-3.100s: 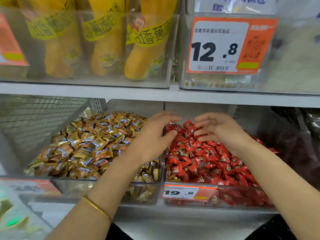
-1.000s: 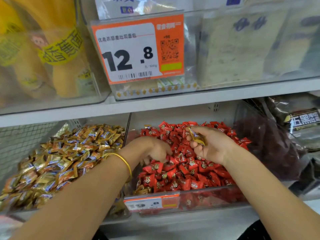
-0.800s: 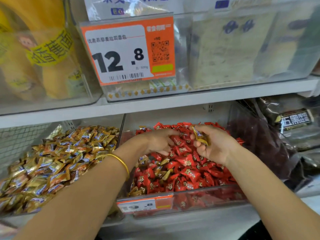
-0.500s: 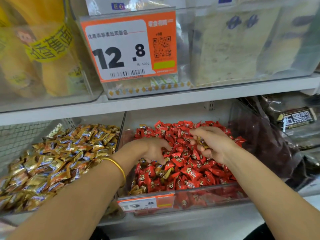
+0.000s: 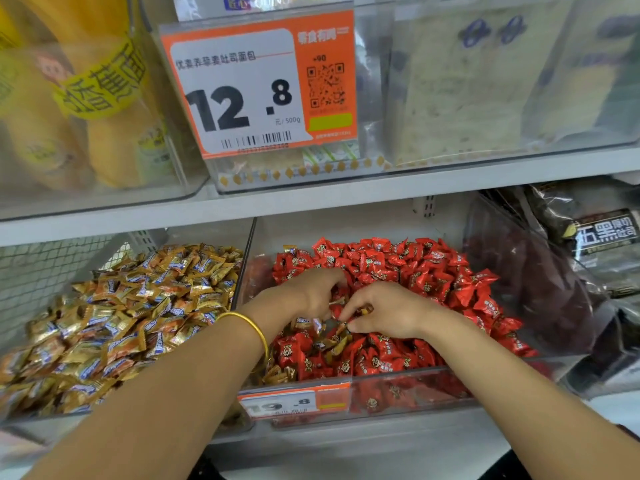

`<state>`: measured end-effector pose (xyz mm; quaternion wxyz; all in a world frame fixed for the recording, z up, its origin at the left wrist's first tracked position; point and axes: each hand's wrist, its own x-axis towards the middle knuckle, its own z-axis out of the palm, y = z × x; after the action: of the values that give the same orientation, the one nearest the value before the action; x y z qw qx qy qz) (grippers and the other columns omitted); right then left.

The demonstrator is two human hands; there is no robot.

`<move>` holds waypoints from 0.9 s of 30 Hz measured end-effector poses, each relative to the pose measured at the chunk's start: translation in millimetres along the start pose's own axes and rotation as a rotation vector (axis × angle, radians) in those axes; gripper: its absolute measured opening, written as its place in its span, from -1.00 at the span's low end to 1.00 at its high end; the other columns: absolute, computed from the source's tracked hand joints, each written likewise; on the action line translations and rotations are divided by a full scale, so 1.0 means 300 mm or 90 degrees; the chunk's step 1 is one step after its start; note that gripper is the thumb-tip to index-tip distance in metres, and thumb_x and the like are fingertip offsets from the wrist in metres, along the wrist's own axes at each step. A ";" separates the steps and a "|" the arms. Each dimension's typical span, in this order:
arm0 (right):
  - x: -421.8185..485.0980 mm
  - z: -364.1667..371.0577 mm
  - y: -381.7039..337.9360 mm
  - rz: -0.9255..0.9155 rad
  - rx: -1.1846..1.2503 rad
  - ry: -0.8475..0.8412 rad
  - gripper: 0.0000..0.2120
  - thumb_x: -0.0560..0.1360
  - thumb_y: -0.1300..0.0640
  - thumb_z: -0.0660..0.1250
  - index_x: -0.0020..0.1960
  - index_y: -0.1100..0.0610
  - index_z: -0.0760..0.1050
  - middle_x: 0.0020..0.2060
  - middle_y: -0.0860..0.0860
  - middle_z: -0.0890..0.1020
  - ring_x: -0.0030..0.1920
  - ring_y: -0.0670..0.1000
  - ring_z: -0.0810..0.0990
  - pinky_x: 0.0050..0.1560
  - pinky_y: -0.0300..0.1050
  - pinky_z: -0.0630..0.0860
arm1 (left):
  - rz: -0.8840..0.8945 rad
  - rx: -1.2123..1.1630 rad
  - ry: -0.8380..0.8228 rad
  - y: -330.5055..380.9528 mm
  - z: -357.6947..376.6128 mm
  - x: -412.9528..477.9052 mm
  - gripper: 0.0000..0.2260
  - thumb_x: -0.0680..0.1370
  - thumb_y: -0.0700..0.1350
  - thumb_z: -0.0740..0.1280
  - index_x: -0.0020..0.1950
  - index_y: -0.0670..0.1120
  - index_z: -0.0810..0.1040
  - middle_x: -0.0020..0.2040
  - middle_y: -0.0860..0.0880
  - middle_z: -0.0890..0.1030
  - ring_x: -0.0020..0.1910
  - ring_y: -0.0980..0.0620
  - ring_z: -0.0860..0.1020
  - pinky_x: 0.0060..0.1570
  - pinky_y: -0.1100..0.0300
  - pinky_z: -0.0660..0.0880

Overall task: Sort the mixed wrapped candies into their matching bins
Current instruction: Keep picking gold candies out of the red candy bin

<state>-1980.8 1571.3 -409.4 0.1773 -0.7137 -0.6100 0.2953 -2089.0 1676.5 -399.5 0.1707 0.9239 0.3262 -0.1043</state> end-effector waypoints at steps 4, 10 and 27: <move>0.007 -0.025 0.034 0.137 -0.195 0.062 -0.82 0.53 0.03 0.31 0.08 0.00 0.61 0.11 -0.07 0.62 0.15 0.03 0.55 0.16 -0.01 0.48 | -0.043 -0.099 0.028 -0.007 -0.030 -0.010 -0.42 0.49 -0.38 0.33 0.45 -0.09 0.27 0.07 -0.14 0.51 -0.03 -0.05 0.52 -0.10 0.22 0.49; -0.003 -0.040 0.015 0.122 -0.237 0.228 -0.85 0.55 0.08 0.27 -0.07 0.02 0.63 -0.03 -0.08 0.65 -0.01 0.00 0.60 -0.11 -0.10 0.51 | -0.083 -0.137 0.129 -0.013 -0.062 -0.026 -0.42 0.47 -0.40 0.33 0.42 -0.09 0.23 0.26 -0.21 0.45 -0.04 -0.08 0.56 -0.40 0.30 0.44; 0.055 0.003 -0.011 -0.029 -0.207 -0.040 -0.83 0.53 0.15 0.31 0.08 0.08 0.61 -0.03 -0.07 0.60 0.01 -0.05 0.56 -0.04 -0.19 0.46 | -0.303 -1.108 0.057 0.021 -0.083 -0.038 -0.80 0.61 -0.36 0.09 0.20 -0.25 0.37 -0.08 -0.21 0.49 -0.18 -0.04 0.51 -0.40 0.27 0.55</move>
<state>-1982.5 1587.8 -411.5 0.0471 -0.7092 -0.6710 0.2110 -2091.6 1674.9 -371.4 0.7703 0.3794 0.4789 0.1828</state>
